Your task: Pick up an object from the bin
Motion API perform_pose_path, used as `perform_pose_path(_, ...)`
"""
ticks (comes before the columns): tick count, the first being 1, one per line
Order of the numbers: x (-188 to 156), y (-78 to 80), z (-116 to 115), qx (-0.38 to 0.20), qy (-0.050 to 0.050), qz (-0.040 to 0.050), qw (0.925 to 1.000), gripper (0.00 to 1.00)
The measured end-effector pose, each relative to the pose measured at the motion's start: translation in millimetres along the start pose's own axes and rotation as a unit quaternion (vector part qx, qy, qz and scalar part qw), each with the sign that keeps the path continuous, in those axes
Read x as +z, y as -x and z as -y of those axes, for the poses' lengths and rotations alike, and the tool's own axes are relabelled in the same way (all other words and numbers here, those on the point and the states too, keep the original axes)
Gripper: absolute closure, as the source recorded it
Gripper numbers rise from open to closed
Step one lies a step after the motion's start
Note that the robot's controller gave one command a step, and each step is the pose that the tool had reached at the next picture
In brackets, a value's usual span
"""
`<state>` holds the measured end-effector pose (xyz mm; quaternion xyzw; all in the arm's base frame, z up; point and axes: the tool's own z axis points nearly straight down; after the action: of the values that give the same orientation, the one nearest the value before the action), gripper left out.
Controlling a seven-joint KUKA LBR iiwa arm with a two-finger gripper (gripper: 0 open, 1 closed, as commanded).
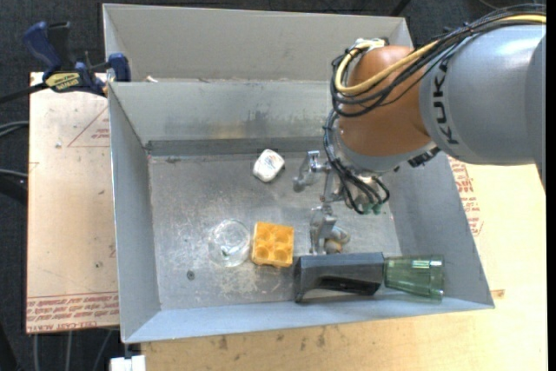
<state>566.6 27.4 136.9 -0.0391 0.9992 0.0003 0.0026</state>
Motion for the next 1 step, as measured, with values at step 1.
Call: perform_pose_path(1,63.0,0.6,-41.4,-0.054,0.001,0.0019,0.9985,1.00)
